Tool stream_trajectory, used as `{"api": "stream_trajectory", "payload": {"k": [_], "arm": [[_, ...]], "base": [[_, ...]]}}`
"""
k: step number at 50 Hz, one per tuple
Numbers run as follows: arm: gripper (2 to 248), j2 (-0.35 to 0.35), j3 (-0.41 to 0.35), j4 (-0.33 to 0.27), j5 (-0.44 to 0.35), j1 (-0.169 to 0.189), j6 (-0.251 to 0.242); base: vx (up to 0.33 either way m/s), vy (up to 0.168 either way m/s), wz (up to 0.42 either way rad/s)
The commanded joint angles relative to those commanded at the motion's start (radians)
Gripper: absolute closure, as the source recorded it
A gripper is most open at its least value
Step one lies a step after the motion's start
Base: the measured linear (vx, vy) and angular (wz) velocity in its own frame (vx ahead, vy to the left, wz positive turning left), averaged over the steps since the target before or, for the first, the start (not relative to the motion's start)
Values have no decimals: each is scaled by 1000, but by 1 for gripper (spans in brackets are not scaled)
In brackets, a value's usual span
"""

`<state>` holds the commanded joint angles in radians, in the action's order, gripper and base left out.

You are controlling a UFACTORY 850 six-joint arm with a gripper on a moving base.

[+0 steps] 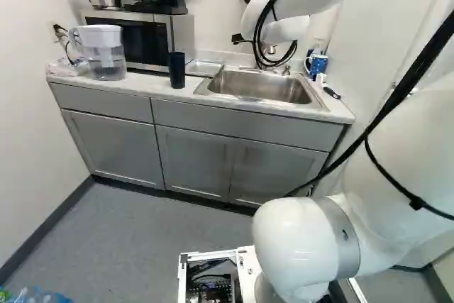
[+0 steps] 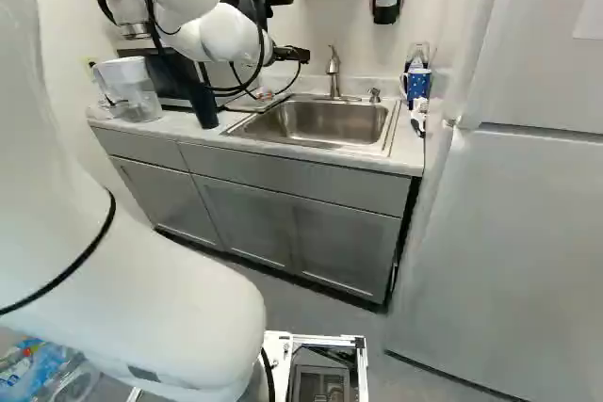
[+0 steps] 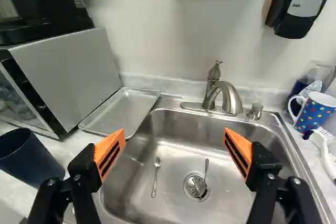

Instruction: Rinse the cup and place it in the tray

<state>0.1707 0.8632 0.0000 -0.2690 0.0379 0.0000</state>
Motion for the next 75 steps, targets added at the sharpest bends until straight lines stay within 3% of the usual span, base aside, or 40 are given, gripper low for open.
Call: {"api": "stream_trajectory", "payload": {"k": [75], "arm": [[3,0,0,0,0,0,0]], "base": [[66,-23,40]]}}
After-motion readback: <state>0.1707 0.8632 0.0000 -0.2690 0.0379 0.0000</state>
